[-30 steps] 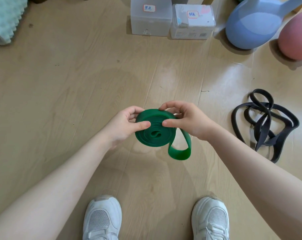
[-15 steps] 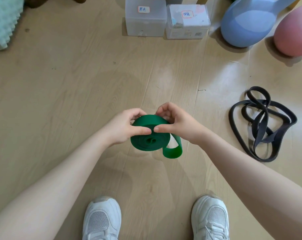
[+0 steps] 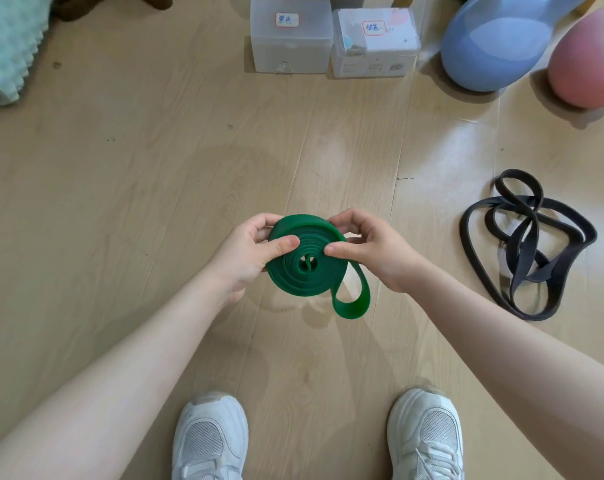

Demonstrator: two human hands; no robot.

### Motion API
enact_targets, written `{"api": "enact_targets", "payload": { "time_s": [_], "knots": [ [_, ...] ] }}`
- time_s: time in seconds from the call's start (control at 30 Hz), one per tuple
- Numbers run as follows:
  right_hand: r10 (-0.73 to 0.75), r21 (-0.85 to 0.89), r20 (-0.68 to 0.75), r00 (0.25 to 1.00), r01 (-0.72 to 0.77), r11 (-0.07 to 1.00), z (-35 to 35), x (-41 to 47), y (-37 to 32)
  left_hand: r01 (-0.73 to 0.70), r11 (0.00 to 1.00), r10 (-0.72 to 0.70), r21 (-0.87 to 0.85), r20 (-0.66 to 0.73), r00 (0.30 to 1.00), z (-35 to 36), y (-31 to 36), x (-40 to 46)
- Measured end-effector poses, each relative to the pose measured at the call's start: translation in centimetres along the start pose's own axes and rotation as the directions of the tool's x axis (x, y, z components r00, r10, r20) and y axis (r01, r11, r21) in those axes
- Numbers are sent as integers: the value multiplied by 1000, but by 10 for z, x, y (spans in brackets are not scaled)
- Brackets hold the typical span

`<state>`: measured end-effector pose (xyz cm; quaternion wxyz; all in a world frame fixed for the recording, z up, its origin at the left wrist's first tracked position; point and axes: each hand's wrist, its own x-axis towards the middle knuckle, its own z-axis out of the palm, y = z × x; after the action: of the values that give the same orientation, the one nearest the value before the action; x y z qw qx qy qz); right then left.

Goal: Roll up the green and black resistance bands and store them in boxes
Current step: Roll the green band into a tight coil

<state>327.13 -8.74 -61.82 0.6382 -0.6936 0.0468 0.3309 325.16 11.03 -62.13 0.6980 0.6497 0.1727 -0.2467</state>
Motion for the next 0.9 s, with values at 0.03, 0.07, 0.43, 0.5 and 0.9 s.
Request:
{"api": "enact_targets", "payload": {
  "time_s": [0.03,0.07,0.43,0.5,0.9],
  "knots": [
    [4,-42,-4,1000,-4,999,0,1,-2,32,999,-32,11,20,999,0,-3,-1],
    [11,-77,2,1000,-10,997,-1,1,-4,65,997,-66,29,55,996,-2,-4,-2],
    [99,-221,118,988,-71,973,0,-3,-24,35,947,-133,321,289,948,-2,21,-3],
    [62,-223,98,993,-39,974,-4,-1,-25,-18,965,-49,261,246,968,1,15,-4],
    [20,-53,49,999,-18,998,-17,-5,-8,45,995,-44,-92,8,999,2,3,-5]
  ]
}}
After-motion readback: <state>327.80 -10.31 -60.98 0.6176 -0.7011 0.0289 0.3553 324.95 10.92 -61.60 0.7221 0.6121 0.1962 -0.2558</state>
